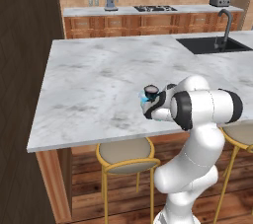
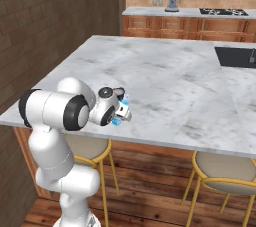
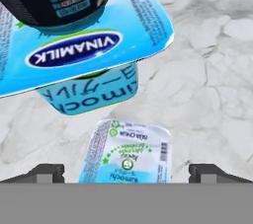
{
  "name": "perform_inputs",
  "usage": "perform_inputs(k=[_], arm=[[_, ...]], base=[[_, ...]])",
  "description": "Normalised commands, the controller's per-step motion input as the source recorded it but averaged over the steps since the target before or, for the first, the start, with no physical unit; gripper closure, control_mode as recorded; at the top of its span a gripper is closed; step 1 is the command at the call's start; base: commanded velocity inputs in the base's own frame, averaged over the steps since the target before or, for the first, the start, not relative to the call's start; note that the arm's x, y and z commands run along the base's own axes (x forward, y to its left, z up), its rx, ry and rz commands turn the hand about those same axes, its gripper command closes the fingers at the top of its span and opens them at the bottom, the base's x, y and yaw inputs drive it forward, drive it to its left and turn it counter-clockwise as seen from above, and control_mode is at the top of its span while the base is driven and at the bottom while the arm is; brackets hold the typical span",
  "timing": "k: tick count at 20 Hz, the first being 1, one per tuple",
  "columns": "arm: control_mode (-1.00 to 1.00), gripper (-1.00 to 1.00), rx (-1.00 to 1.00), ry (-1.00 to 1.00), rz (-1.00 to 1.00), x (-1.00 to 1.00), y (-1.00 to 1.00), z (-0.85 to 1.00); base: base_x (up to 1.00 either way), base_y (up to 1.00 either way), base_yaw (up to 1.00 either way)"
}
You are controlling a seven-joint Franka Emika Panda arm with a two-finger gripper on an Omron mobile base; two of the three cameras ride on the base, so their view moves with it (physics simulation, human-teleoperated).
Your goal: Stack the yogurt containers by placing the smaller containers on top of the larger containers.
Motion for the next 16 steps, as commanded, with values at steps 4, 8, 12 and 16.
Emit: perform_inputs(k=[4,8,12,16], arm=[[-1.00,-1.00,-0.03,0.00,0.00,0.03,-0.01,-0.13],[-1.00,-1.00,0.00,0.00,0.00,0.00,0.00,-0.02],[-1.00,-1.00,0.00,-0.02,0.00,0.04,0.00,-0.05],[-1.00,-1.00,0.00,-0.03,0.00,0.04,0.00,-0.06]], base=[[0.00,0.00,0.00],[0.00,0.00,0.00],[0.00,0.00,0.00],[0.00,0.00,0.00]])
